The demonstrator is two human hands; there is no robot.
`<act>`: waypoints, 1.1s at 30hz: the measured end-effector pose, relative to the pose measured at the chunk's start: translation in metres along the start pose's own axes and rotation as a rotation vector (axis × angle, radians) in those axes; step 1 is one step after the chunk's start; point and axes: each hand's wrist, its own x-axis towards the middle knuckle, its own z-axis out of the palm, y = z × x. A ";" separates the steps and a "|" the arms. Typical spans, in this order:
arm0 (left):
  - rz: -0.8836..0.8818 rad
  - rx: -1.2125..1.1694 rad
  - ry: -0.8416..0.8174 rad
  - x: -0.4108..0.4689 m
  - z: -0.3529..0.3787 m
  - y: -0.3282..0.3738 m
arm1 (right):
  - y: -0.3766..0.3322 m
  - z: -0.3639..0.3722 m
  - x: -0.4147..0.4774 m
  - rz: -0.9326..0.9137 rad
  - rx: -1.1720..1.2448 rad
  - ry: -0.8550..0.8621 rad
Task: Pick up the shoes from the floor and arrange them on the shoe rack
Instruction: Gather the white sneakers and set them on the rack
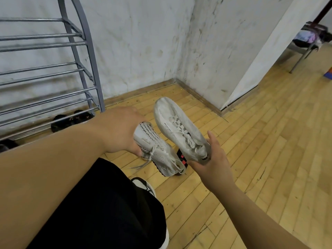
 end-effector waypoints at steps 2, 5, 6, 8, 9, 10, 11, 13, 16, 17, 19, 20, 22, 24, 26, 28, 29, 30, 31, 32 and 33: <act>-0.008 -0.006 0.000 0.001 0.000 -0.001 | 0.000 -0.001 0.001 0.011 0.027 0.009; -0.017 -0.014 0.005 0.004 0.001 -0.005 | 0.000 -0.002 0.001 0.012 0.073 0.049; -0.019 -0.017 0.006 0.005 0.001 -0.007 | -0.001 -0.003 0.001 0.019 0.088 0.062; -0.027 -0.026 0.002 0.007 0.002 -0.010 | 0.000 -0.006 0.001 0.039 0.094 0.079; -0.035 -0.034 0.001 0.007 0.002 -0.010 | 0.001 -0.007 0.002 0.047 0.089 0.082; -0.042 -0.044 0.003 0.007 0.002 -0.011 | 0.002 -0.009 0.003 0.051 0.083 0.084; -0.052 -0.054 0.000 0.006 0.001 -0.012 | 0.002 -0.010 0.004 0.050 0.075 0.082; -0.085 -0.091 -0.006 0.004 0.000 -0.015 | 0.003 -0.013 0.006 0.036 0.037 0.071; -0.179 -0.193 -0.013 0.001 0.001 -0.029 | 0.003 -0.014 0.006 0.042 -0.016 0.034; -0.217 -0.234 -0.009 0.000 0.002 -0.034 | 0.005 -0.014 0.004 0.051 -0.018 0.027; -0.285 -0.303 0.004 0.000 0.005 -0.043 | 0.007 -0.015 0.001 0.050 -0.021 0.015; -0.307 -0.312 -0.010 0.000 0.007 -0.046 | 0.007 -0.014 -0.001 0.044 -0.023 0.005; -0.321 -0.300 -0.079 0.001 0.011 -0.048 | 0.007 -0.012 -0.003 0.032 -0.022 -0.019; -0.328 -0.281 -0.131 0.002 0.016 -0.046 | 0.005 -0.009 -0.005 0.022 -0.022 -0.032; -0.336 -0.259 -0.134 0.005 0.019 -0.044 | 0.003 -0.005 -0.007 0.011 -0.027 -0.035; -0.356 -0.251 -0.105 0.006 0.018 -0.044 | 0.002 -0.002 -0.008 -0.007 -0.030 -0.034; -0.375 -0.266 -0.079 0.007 0.017 -0.045 | 0.001 -0.001 -0.008 -0.011 -0.032 -0.033; -0.395 -0.286 -0.049 0.006 0.017 -0.047 | 0.000 -0.001 -0.007 -0.011 -0.034 -0.032; -0.414 -0.307 -0.023 0.006 0.017 -0.048 | -0.001 0.000 -0.006 -0.009 -0.031 -0.031; -0.430 -0.326 -0.005 0.006 0.017 -0.050 | -0.003 0.001 -0.005 -0.006 -0.028 -0.030; -0.442 -0.342 0.006 0.005 0.017 -0.050 | -0.005 0.001 -0.004 -0.003 -0.024 -0.030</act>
